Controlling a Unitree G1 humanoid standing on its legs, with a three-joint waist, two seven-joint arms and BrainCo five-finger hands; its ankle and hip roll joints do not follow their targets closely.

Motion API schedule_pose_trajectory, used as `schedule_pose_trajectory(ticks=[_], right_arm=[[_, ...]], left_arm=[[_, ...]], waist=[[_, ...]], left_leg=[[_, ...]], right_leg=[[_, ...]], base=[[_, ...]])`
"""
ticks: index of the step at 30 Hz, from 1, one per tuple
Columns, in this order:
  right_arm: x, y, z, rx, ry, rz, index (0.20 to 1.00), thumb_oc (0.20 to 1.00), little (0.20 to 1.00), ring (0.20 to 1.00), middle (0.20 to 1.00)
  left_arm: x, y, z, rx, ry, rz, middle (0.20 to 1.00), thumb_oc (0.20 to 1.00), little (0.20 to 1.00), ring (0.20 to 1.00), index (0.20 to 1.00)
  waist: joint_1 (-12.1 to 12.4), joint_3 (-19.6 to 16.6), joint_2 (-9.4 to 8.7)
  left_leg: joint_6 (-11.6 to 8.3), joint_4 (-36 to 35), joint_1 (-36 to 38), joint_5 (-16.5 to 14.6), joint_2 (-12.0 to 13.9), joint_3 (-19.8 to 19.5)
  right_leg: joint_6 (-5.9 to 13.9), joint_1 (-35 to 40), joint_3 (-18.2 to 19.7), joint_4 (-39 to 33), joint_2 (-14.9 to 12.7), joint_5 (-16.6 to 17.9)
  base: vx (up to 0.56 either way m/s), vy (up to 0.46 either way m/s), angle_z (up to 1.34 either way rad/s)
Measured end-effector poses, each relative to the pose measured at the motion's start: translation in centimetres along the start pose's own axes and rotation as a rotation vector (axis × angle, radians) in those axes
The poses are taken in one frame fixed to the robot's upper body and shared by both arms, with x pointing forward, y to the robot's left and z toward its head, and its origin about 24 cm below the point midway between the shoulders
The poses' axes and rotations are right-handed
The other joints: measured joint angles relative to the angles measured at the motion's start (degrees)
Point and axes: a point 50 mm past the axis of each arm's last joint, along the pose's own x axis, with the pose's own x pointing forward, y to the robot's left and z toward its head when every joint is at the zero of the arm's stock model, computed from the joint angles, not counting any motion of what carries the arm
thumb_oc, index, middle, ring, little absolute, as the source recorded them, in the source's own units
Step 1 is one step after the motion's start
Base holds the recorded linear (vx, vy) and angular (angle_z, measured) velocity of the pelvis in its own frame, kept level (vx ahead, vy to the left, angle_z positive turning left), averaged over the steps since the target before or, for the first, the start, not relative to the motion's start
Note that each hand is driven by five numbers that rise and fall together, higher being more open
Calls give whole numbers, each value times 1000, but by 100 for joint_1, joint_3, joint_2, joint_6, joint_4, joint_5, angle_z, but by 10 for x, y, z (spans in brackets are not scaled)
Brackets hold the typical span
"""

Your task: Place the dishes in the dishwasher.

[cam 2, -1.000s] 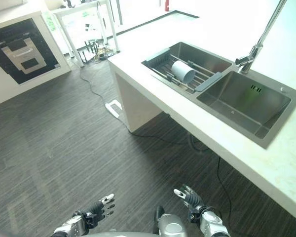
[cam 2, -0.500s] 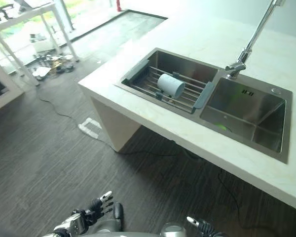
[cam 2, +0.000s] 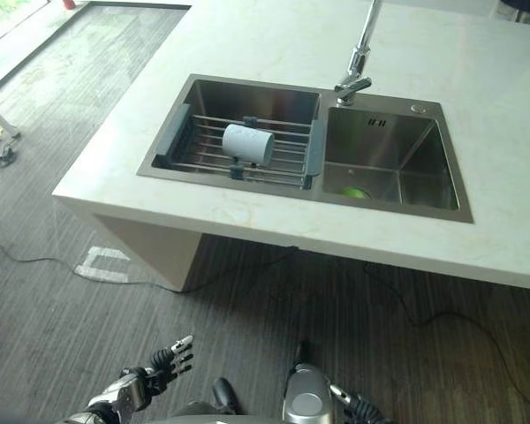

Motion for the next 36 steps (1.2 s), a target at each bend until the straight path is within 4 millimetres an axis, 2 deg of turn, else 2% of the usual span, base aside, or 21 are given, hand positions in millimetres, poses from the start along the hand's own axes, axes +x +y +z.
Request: schedule_pose_trajectory(ticks=[1,2,5,6,7,8,10,11,13,14,15,16,17,20,22,24,30,31,34,35,36], right_arm=[[-2,-4,-7,4,20,-11,1000,1000,1000,1000,1000],[-4,-12,-13,3,34,-33,1000,1000,1000,1000,1000],[-5,-16,-4,-8,9,-36,1000,1000,1000,1000,1000],[-4,-16,3,-30,-11,-34,1000,1000,1000,1000,1000],[-3,-14,7,-46,-21,-33,1000,1000,1000,1000,1000],[-3,-21,15,-57,-32,-69,1000,1000,1000,1000,1000],[-6,-31,32,-97,-69,-91,1000,1000,1000,1000,1000],[-6,-33,41,-102,-104,-95,1000,1000,1000,1000,1000],[-7,-34,40,-69,-113,-96,1000,1000,1000,1000,1000],[-7,-33,40,-43,-117,-94,1000,1000,1000,1000,1000],[-6,-30,39,-17,-118,-82,1000,1000,1000,1000,1000],[-6,-29,37,-13,-112,-80,1000,1000,1000,1000,1000],[-5,-27,32,-17,-96,-78,1000,1000,1000,1000,1000],[1,-3,11,-19,-34,-19,1000,1000,1000,1000,1000],[2,0,5,-10,-16,-13,1000,1000,1000,1000,1000],[1,-4,7,-12,-21,-22,1000,1000,1000,1000,1000],[-7,-32,14,-3,-45,-90,1000,1000,1000,1000,1000],[-8,-34,16,-2,-49,-92,1000,1000,1000,1000,1000],[-14,-54,22,16,-64,-133,1000,1000,1000,1000,1000],[-19,-66,21,9,-55,-162,1000,1000,1000,1000,1000],[-21,-70,20,5,-48,-173,1000,1000,1000,1000,1000]], left_arm=[[-4,6,-9,-55,3,22,1000,1000,1000,1000,1000],[-10,10,-29,-129,25,50,1000,1000,1000,1000,1000],[-14,15,-39,-199,30,87,1000,1000,1000,1000,1000],[-16,18,-42,-235,11,101,1000,1000,1000,1000,1000],[-16,19,-37,-271,-32,108,1000,1000,1000,1000,1000],[-14,16,-27,-293,-91,91,1000,1000,1000,1000,1000],[-16,15,-37,-284,-52,75,1000,1000,1000,1000,1000],[-15,14,-38,-276,-36,69,1000,1000,1000,1000,1000],[-16,15,-41,-276,-21,74,1000,1000,1000,1000,1000],[-16,15,-41,-277,-15,74,1000,1000,1000,1000,1000],[-15,14,-41,-280,-7,74,1000,1000,1000,1000,1000],[-17,14,-45,-286,1,79,1000,1000,1000,1000,1000],[-15,14,-41,-282,-7,80,1000,1000,1000,1000,1000],[-15,24,-17,-260,-69,100,1000,1000,1000,1000,1000],[-16,27,-12,-251,-89,115,1000,1000,1000,1000,1000],[-17,29,-16,-270,-90,124,1000,1000,1000,1000,1000],[-26,35,-43,-333,41,142,1000,1000,1000,1000,1000],[-30,40,-44,-399,37,150,1000,1000,1000,1000,1000],[-55,85,-28,-610,-146,367,1000,1000,1000,1000,1000],[-100,141,-1,-646,-349,695,1000,1000,1000,1000,1000],[-118,157,7,-641,-406,778,1000,1000,1000,1000,1000]], waist=[[0,-9,-8],[22,-113,208],[102,-150,303],[137,-150,262],[175,-132,104],[388,-112,58],[547,-176,297],[543,-119,386],[534,-126,352],[530,-130,355],[506,-129,361],[453,-170,456],[360,-161,465],[405,-114,109],[416,-129,75],[405,-120,141],[402,-188,339],[411,-196,365],[457,-308,620],[461,-447,858],[514,-522,989]], left_leg=[[-191,164,75,-110,108,-44],[-438,492,55,-285,501,-132],[-451,1093,-55,-294,915,-473],[-510,1719,-271,-243,1023,-733],[-787,2903,-911,-70,1022,-1339],[-899,3247,-1589,-311,679,-2013],[-941,1107,-1532,-112,494,-2584],[-945,687,-1637,92,516,-2574],[-857,484,-1626,333,525,-2184],[-887,480,-1505,360,527,-2168],[-870,288,-1119,376,526,-2123],[-661,100,-761,681,523,-2007],[-674,-108,-604,722,500,-1994],[-465,-108,-481,606,187,-1900],[-411,-109,-474,570,59,-1870],[-402,-111,-487,567,1,-1853],[-347,-112,-534,596,5,-1800],[-340,-112,-532,603,-3,-1784],[-317,-115,-472,597,-38,-1750],[-307,-148,-443,583,-40,-1757],[-308,-150,-449,585,-45,-1766]], right_leg=[[-238,122,3,-27,96,184],[-577,304,-75,-95,467,103],[-887,527,-81,-87,863,-101],[-983,608,-67,-92,918,-238],[-1113,731,15,-247,864,-368],[-1138,1043,130,-646,924,-99],[-1066,1137,330,-922,1142,-126],[-1138,1267,273,-1050,1215,-36],[-1095,1553,295,-1264,1236,-28],[-1059,1620,327,-1298,1231,-52],[-950,1664,450,-1288,1199,-100],[-847,1704,460,-1244,1213,-164],[-744,1715,438,-1132,1163,-250],[-522,1663,459,-907,795,-347],[-451,1668,460,-932,664,-341],[-351,1646,497,-1019,618,-305],[-349,1589,582,-1021,620,-252],[-346,1592,571,-1031,604,-246],[-299,1702,559,-1164,567,-181],[-297,1790,514,-1308,582,-120],[-296,1804,498,-1354,579,-113]], base=[[231,-321,5],[219,-328,-7],[154,-260,-13],[123,-160,0],[180,95,-28],[181,147,-51],[146,170,-67],[111,158,-35],[103,144,-9],[164,175,-24],[179,153,-24],[180,128,-4],[90,55,3],[78,34,-3],[22,34,-4],[-9,39,-7],[-22,63,-6],[-38,116,-4],[-35,77,1],[-46,-21,5],[-54,-50,13]])
